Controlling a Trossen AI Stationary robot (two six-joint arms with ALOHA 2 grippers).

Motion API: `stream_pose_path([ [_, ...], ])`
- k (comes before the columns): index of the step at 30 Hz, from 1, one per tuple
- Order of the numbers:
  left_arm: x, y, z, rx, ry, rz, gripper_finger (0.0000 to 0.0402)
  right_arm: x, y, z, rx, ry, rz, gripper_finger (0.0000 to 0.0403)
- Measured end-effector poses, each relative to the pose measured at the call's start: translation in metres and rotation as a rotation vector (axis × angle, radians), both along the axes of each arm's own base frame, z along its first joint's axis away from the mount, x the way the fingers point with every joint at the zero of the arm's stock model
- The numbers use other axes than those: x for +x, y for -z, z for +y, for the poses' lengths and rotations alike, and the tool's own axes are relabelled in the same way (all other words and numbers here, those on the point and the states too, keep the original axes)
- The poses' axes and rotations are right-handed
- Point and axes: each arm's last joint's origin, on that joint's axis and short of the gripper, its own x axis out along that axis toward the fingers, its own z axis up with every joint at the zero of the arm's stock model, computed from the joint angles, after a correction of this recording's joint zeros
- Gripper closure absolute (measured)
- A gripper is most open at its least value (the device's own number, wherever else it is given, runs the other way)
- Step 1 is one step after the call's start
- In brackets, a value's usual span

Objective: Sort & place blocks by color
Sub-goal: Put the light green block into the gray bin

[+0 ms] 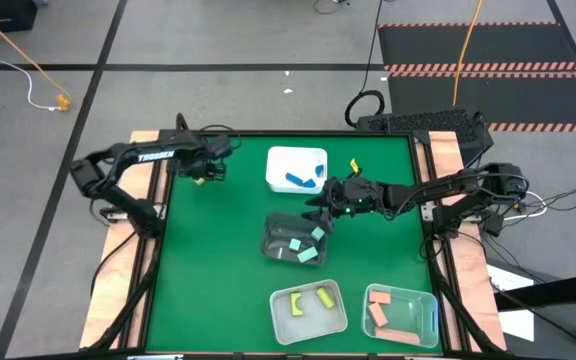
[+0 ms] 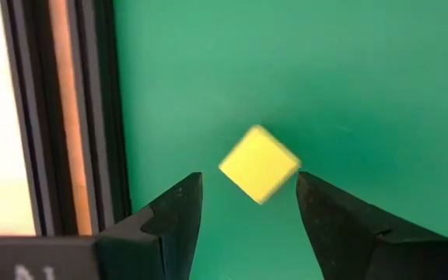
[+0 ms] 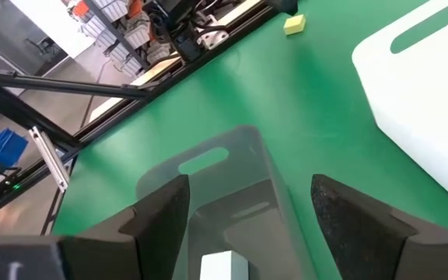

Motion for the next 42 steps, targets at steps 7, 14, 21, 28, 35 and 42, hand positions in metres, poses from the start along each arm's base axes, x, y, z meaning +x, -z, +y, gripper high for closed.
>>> stream_pose_path([
  [7,-0.010,0.017,0.018,-0.068,-0.040,0.059,0.0192,0.000,0.000,0.000,-0.001,0.000,0.000,0.0142],
  [14,-0.013,0.021,0.025,-0.142,0.017,0.021,0.0192,0.000,0.000,0.000,-0.044,-0.017,0.001,0.0142],
  [21,-0.012,0.021,0.024,-0.228,0.017,-0.058,0.0192,0.000,0.000,-0.006,-0.071,-0.008,0.002,0.0142],
  [28,-0.004,0.020,0.010,-0.356,0.082,-0.133,0.0192,-0.001,0.000,-0.011,-0.071,0.012,0.003,0.0142],
  [35,0.011,0.016,-0.009,-0.405,0.223,-0.197,0.0192,-0.002,0.001,-0.016,-0.070,0.026,0.008,0.0142],
  [42,0.023,0.016,-0.026,-0.392,0.368,-0.153,0.0192,-0.002,0.001,-0.017,-0.069,0.029,0.011,0.0142],
])
